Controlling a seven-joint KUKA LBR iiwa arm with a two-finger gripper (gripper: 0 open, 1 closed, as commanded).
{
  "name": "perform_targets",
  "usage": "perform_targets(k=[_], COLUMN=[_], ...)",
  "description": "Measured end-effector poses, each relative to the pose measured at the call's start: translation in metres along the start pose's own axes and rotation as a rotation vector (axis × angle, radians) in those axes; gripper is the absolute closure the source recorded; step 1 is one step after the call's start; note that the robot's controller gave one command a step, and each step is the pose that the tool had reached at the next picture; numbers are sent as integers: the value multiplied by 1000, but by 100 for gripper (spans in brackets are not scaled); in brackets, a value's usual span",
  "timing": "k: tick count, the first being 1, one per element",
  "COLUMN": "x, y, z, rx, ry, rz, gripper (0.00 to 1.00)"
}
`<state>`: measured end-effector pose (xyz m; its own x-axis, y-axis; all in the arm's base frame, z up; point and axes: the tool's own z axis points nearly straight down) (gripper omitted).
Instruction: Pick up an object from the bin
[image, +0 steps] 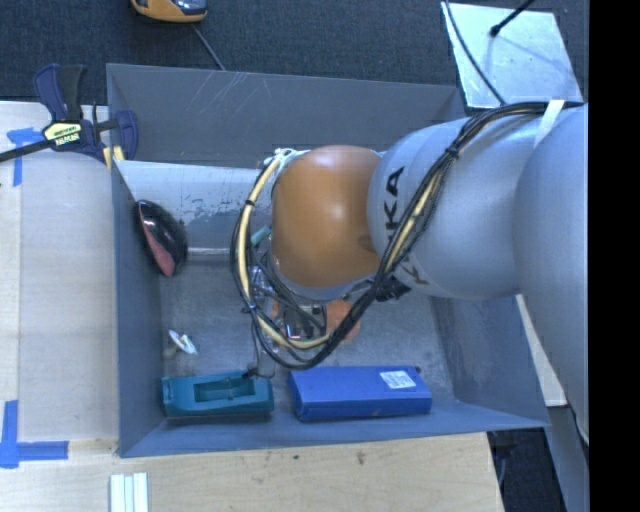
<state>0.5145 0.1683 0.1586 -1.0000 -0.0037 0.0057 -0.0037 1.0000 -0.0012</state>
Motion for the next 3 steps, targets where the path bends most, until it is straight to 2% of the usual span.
perform_targets(k=[1,2,3], x=[-2,-46,-72], y=[-1,-19,-35], z=[-5,-18,-39], rx=[-2,-3,-2], ry=[-8,-5,-11], rz=[3,9,131], gripper=[0,0,0])
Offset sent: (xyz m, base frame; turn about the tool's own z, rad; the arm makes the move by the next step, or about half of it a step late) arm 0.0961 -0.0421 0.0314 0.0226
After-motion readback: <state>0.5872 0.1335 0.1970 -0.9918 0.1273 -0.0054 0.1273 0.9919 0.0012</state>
